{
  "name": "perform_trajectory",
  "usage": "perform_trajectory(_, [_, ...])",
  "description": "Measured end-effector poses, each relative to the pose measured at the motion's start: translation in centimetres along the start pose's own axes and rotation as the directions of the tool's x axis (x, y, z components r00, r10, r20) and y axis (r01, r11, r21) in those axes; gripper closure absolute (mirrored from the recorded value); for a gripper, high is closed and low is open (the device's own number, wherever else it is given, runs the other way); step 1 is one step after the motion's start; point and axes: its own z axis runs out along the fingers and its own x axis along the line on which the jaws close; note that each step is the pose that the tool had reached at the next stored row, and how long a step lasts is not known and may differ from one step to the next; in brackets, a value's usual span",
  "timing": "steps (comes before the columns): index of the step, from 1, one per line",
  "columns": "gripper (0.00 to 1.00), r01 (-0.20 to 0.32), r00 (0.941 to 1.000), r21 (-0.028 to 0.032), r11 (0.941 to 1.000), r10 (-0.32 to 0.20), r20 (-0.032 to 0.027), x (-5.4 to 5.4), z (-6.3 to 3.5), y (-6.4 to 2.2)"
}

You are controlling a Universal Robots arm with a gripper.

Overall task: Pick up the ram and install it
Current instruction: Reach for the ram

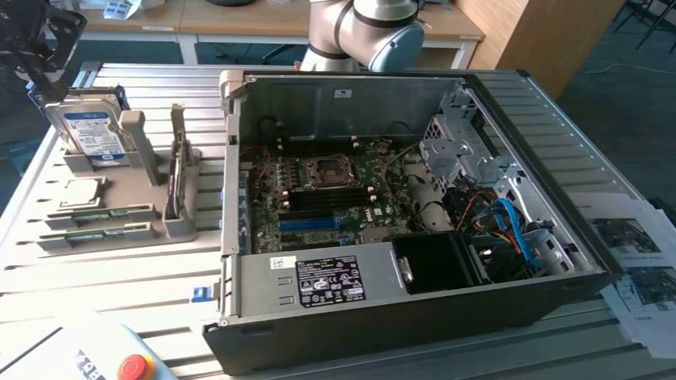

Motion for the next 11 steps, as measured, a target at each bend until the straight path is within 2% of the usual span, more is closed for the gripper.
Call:
perform_trajectory(4, [0.9, 0.0, 1.0, 0.0001, 1.0, 0.0, -0.0002, 0.0, 0.0, 0.13])
perform_trajectory(9, [0.9, 0.0, 1.0, -0.0001, 1.0, 0.0, -0.0001, 0.2, 0.12, 1.95])
perform_trajectory(11, [0.9, 0.0, 1.0, 0.0, 1.0, 0.0, 0.0, 0.2, 0.14, 2.14])
